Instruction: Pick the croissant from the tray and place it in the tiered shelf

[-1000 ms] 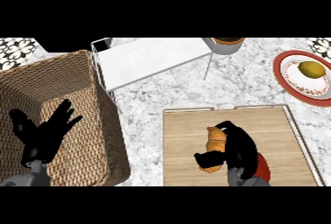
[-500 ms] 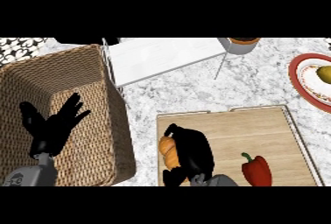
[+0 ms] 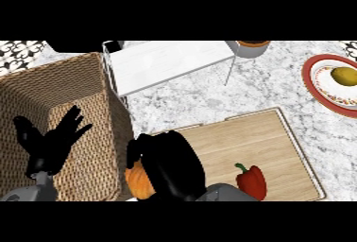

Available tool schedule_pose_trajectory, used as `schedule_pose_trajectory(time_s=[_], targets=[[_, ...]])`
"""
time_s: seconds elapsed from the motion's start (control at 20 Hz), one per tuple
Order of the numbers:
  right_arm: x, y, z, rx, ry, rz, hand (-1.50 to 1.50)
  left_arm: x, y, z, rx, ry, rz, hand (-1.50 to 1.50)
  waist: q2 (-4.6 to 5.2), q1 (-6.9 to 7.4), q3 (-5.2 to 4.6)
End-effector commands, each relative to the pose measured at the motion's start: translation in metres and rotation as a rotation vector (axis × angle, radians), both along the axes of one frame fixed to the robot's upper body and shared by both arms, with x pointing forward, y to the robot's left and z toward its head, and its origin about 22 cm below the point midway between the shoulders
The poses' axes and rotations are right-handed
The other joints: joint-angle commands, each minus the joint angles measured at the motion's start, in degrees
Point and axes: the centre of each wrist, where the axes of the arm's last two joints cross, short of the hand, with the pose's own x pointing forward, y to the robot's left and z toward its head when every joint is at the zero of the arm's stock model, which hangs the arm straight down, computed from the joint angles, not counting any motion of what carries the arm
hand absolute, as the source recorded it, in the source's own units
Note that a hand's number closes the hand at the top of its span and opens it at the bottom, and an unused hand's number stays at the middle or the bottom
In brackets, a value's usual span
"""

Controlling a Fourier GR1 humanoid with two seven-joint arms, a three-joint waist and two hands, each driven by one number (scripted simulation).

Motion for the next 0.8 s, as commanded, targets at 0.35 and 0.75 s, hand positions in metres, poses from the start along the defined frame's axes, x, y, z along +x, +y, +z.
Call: schedule_pose_trajectory(time_s=[0.35, 0.75], targets=[[0.005, -0.008, 0.142, 0.186, -0.192, -0.114, 1.5, -0.006, -0.018, -0.013, 0.044, 0.068, -0.037, 0.0, 0.25, -1.32, -0.81], [0.039, -0.009, 0.209, 0.219, -0.189, -0.216, 1.5, -0.006, -0.02, -0.021, 0.039, 0.055, -0.022, 0.0, 0.32, -1.66, -0.84]])
